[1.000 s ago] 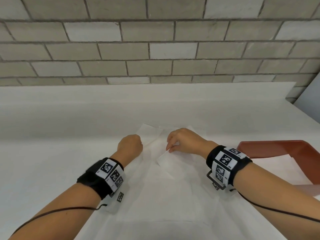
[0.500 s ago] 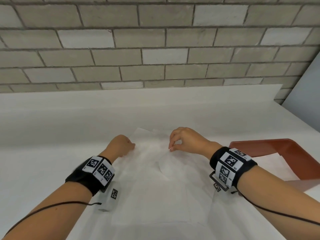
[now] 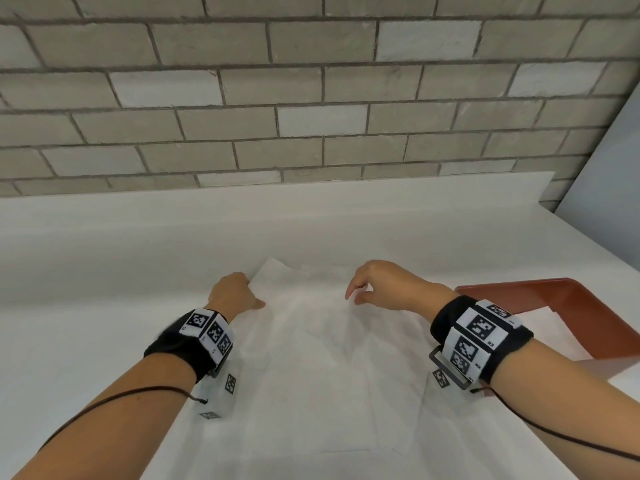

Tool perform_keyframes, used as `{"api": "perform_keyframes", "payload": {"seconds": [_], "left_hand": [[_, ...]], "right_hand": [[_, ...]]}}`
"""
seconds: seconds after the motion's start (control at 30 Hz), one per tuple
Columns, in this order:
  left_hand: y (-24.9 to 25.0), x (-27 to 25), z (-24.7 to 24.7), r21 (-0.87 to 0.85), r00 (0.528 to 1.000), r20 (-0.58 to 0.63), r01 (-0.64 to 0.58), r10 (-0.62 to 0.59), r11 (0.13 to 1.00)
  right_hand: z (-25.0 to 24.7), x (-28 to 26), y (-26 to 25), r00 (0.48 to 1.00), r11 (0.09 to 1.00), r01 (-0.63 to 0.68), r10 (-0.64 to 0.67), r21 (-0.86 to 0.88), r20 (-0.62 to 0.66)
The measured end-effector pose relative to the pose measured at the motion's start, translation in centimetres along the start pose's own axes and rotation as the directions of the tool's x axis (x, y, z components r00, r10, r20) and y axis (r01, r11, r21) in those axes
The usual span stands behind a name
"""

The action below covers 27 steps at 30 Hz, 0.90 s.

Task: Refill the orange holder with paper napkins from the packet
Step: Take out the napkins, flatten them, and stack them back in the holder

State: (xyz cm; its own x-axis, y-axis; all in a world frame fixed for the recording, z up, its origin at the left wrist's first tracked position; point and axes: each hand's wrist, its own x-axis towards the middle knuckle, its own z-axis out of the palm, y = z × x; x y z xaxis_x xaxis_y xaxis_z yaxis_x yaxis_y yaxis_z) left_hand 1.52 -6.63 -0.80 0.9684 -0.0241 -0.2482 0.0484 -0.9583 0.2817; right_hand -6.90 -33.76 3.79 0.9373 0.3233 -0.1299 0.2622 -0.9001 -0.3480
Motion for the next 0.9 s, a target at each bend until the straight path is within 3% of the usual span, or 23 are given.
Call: {"api": "perform_keyframes", "payload": {"seconds": [0.17,0.33,0.4,0.53,0.67,0.8,0.9], "left_hand": [[0.2,-0.4,-0.1,-0.144,0.995,-0.091,-0.05,0.037,0.988],[0.1,-0.7,-1.0,-0.204,0.999,0.021,-0.036,0.041,0.978],[0.1,-1.0,-1.5,-0.208,0.999,0.006,-0.052,0.054,0.977],[0.6,-1.8,-3.2,-0.258,0.99,-0.119,-0.111,0.082,0.96],[2.2,-3.1,-5.2,-0.339,0.962,-0.246,-0.199,0.118,0.92],[5.0,-4.7,-6.9,-0.437,0.935,-0.314,-0.296,0.165,0.849],[7.7,-5.8,-7.3,-0.517,0.931,-0.307,-0.338,0.199,0.787]], "right_hand": [[0.2,-0.5,0.8,0.998,0.999,-0.051,0.05,-0.016,-0.035],[0.2,-0.4,0.9,0.994,0.997,-0.064,0.059,-0.041,-0.097],[-0.2,-0.7,0.7,0.988,1.0,-0.03,0.029,0.001,-0.152],[-2.2,-1.9,0.1,0.945,0.976,0.042,0.031,0.214,-0.326],[-4.9,-3.7,-0.1,0.903,0.91,0.088,0.098,0.405,-0.417],[-8.2,-7.4,0.8,0.858,0.877,0.076,0.185,0.474,-0.48],[-10.7,-11.4,3.5,0.799,0.901,0.047,0.226,0.432,-0.558]]}}
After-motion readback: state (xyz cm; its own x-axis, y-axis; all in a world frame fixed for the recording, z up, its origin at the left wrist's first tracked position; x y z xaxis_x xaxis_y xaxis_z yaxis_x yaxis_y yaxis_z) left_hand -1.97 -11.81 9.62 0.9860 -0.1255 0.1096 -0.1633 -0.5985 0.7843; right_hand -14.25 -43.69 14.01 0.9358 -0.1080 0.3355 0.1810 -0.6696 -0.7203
